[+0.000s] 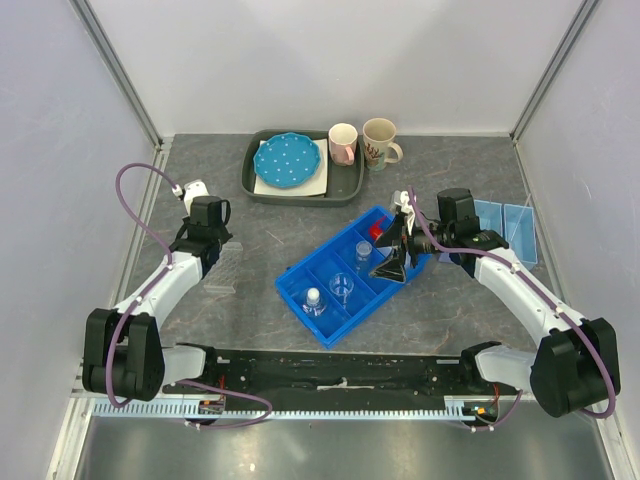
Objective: Organize the chemistry lab equipment
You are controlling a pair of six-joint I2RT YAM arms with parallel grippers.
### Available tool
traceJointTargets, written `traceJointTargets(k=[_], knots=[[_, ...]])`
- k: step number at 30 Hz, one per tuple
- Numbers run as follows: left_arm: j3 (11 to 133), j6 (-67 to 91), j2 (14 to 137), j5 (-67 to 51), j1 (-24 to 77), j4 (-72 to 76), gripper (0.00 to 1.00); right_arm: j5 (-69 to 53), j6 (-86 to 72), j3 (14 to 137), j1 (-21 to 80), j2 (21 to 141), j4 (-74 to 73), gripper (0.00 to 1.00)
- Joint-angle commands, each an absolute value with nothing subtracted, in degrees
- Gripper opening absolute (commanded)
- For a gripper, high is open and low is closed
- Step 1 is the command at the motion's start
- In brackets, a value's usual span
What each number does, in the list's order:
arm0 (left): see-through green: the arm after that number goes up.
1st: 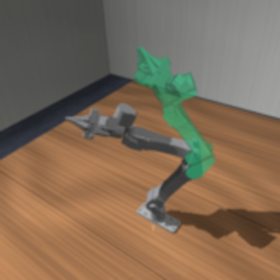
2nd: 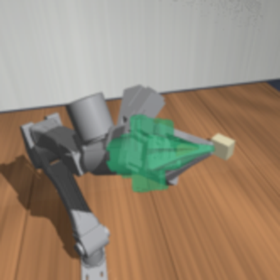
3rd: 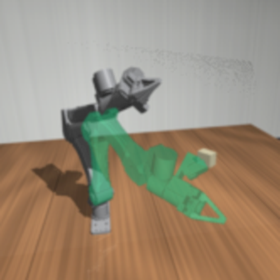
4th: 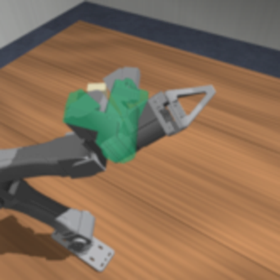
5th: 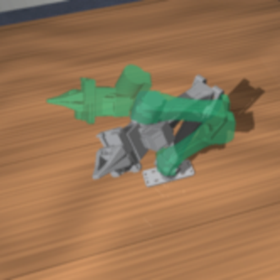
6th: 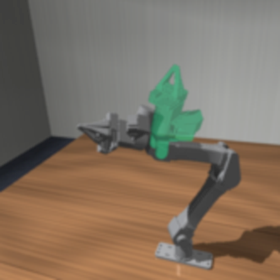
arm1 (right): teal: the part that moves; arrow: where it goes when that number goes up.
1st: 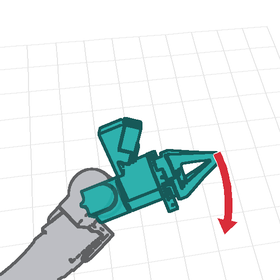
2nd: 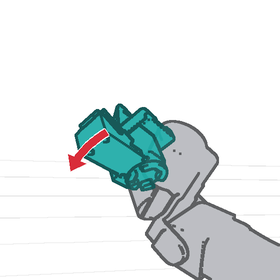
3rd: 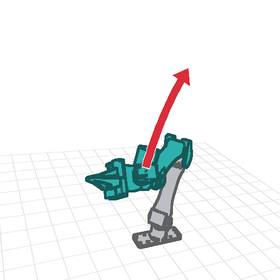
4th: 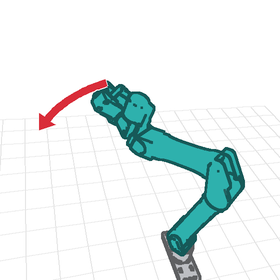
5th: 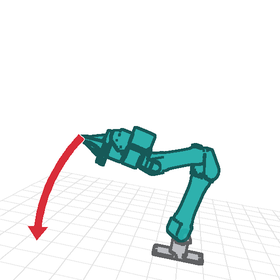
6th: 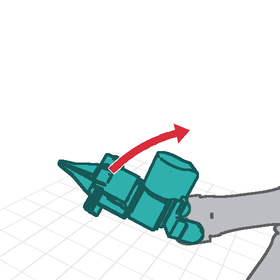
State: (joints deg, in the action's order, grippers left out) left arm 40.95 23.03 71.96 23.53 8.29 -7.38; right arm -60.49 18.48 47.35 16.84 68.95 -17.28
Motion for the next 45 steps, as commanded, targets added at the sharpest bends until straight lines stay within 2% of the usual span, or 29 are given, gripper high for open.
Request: traceJointTargets(k=[1, 21, 26, 37, 45], knots=[[40.8, 23.9, 72.2, 25.1, 7.8, -6.0, 0.13, -61.7, 20.0, 49.7, 16.7, 68.2, -16.3, 0.98], [40.4, 23.6, 72.1, 24.8, 7.6, -5.0, 0.14, -62.1, 20.2, 49.7, 16.6, 68.5, -16.3, 0.98], [39.6, 24.4, 72.2, 23.9, 7.6, -5.1, 0.23, -62.0, 20.3, 49.7, 16.6, 68.3, -16.3, 0.98], [38.0, 25.2, 71.0, 23.2, 7.6, -4.9, 0.32, -62.1, 20.3, 49.7, 16.6, 68.3, -16.3, 0.98], [38.6, 25.7, 67.2, 22.3, 7.6, -7.1, 0.52, -62.1, 20.4, 49.7, 16.6, 68.4, -16.3, 0.98]])
